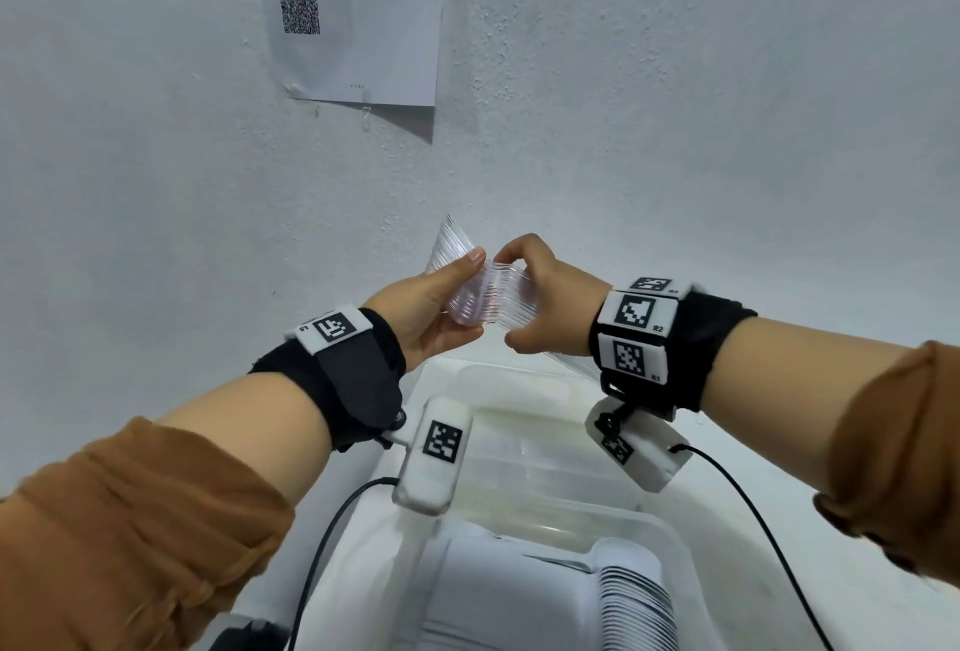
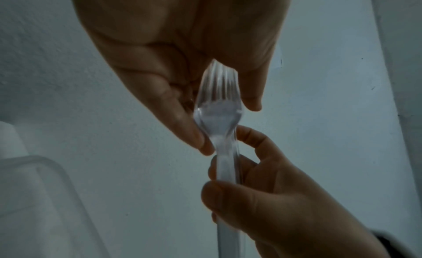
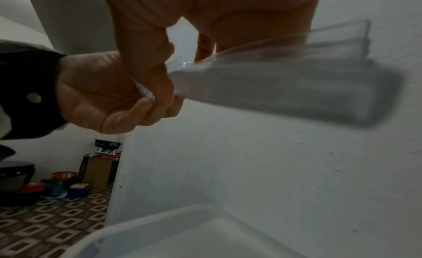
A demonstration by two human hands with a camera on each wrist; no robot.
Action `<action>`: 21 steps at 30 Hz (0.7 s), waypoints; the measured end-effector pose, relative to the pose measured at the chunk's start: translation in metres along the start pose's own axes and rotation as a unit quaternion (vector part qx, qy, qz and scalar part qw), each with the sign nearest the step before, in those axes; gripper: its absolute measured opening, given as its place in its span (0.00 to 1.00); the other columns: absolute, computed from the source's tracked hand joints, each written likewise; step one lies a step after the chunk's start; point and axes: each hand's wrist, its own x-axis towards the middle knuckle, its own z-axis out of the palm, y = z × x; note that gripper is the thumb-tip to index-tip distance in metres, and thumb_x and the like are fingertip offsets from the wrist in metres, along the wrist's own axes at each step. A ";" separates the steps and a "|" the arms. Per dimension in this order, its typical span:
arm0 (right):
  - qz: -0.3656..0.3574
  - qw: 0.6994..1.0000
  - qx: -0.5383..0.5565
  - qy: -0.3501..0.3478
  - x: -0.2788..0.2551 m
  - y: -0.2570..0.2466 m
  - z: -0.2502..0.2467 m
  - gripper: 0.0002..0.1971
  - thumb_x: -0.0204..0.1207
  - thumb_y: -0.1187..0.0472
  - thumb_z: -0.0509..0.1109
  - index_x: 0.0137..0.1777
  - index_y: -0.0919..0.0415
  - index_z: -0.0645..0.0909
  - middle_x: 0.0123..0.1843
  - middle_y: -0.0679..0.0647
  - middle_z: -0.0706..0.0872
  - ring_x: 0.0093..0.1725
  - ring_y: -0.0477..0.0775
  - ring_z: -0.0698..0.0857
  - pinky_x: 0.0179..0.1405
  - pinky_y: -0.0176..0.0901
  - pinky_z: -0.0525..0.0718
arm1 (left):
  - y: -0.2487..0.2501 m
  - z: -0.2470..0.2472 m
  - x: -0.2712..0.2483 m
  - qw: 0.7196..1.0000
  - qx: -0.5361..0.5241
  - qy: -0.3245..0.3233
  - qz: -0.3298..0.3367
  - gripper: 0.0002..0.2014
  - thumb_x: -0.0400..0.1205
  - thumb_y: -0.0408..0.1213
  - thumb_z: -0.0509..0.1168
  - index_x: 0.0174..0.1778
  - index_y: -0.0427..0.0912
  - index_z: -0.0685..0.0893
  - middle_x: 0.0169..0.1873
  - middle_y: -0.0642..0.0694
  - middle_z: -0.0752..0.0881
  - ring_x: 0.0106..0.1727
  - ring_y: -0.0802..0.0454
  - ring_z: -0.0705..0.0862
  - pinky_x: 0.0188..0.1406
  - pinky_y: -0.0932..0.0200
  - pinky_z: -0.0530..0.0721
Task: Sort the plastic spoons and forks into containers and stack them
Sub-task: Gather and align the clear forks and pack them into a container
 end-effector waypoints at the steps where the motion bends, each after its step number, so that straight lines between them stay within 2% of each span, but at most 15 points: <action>1: 0.001 1.000 -0.007 -0.006 0.001 0.002 0.001 0.34 0.66 0.64 0.75 0.69 0.54 0.61 0.40 0.52 0.76 0.32 0.52 0.76 0.35 0.44 0.78 | -0.003 -0.003 0.000 1.000 0.012 -0.008 -0.006 0.16 0.78 0.53 0.65 0.54 0.45 0.83 0.40 0.52 0.89 0.35 0.61 0.88 0.32 0.67 0.86; 6: 0.016 0.998 -0.047 -0.035 0.005 0.014 0.009 0.35 0.66 0.65 0.75 0.69 0.51 0.61 0.43 0.53 0.78 0.35 0.55 0.78 0.39 0.48 0.81 | -0.010 -0.018 -0.001 0.995 0.090 -0.037 -0.035 0.26 0.69 0.63 0.60 0.55 0.49 0.82 0.48 0.51 0.88 0.46 0.58 0.88 0.44 0.65 0.86; 7: 0.023 0.997 -0.062 -0.043 0.006 0.017 0.010 0.35 0.66 0.64 0.74 0.69 0.50 0.61 0.43 0.53 0.78 0.36 0.55 0.78 0.39 0.48 0.81 | -0.011 -0.021 -0.001 0.993 0.107 -0.030 -0.036 0.25 0.71 0.63 0.59 0.55 0.49 0.82 0.50 0.50 0.87 0.49 0.56 0.87 0.48 0.64 0.86; 9: 0.039 0.992 -0.098 -0.070 0.007 0.025 0.010 0.34 0.67 0.65 0.74 0.70 0.49 0.61 0.43 0.53 0.77 0.36 0.55 0.78 0.39 0.48 0.81 | -0.015 -0.029 0.000 0.989 0.144 0.001 -0.030 0.21 0.77 0.60 0.59 0.57 0.49 0.81 0.56 0.47 0.85 0.53 0.54 0.84 0.55 0.60 0.83; 11: 0.048 0.984 -0.139 -0.102 0.007 0.033 0.010 0.34 0.69 0.65 0.73 0.71 0.51 0.60 0.44 0.51 0.76 0.36 0.54 0.76 0.36 0.44 0.77 | -0.022 -0.038 0.002 0.978 0.206 0.021 -0.035 0.24 0.79 0.53 0.63 0.69 0.46 0.74 0.63 0.46 0.81 0.58 0.53 0.82 0.56 0.59 0.81; 13: 0.049 0.974 -0.182 -0.129 0.009 0.038 0.012 0.34 0.69 0.66 0.72 0.72 0.52 0.60 0.48 0.52 0.76 0.37 0.54 0.75 0.29 0.40 0.72 | -0.031 -0.045 0.005 0.958 0.282 0.010 -0.058 0.30 0.79 0.47 0.67 0.76 0.46 0.67 0.67 0.46 0.78 0.63 0.53 0.80 0.58 0.61 0.79; 15: 0.047 0.960 -0.225 -0.160 0.012 0.041 0.015 0.34 0.69 0.67 0.71 0.73 0.53 0.59 0.51 0.53 0.76 0.36 0.54 0.76 0.25 0.38 0.69 | -0.039 -0.050 0.008 0.927 0.363 -0.020 -0.088 0.35 0.78 0.46 0.69 0.79 0.47 0.63 0.69 0.47 0.76 0.65 0.52 0.79 0.63 0.60 0.78; 17: 0.047 0.944 -0.261 -0.195 0.016 0.045 0.019 0.35 0.70 0.68 0.70 0.73 0.54 0.59 0.52 0.54 0.75 0.35 0.54 0.75 0.23 0.38 0.69 | -0.048 -0.053 0.009 0.880 0.457 -0.054 -0.116 0.40 0.75 0.51 0.71 0.81 0.50 0.59 0.73 0.51 0.73 0.67 0.53 0.78 0.70 0.57 0.73; 19: 0.044 0.930 -0.291 -0.222 0.019 0.047 0.024 0.34 0.70 0.68 0.70 0.73 0.54 0.59 0.53 0.55 0.76 0.38 0.56 0.76 0.23 0.38 0.68 | -0.056 -0.052 0.007 0.835 0.530 -0.078 -0.126 0.45 0.73 0.57 0.71 0.81 0.53 0.55 0.74 0.56 0.71 0.71 0.55 0.75 0.74 0.56 0.68; 21: 0.035 0.914 -0.322 -0.244 0.022 0.048 0.029 0.34 0.70 0.68 0.70 0.73 0.54 0.60 0.57 0.57 0.79 0.42 0.57 0.77 0.23 0.38 0.67 | -0.062 -0.051 0.008 0.826 0.541 -0.094 -0.131 0.47 0.72 0.57 0.72 0.82 0.54 0.52 0.75 0.57 0.71 0.72 0.56 0.74 0.76 0.54 0.67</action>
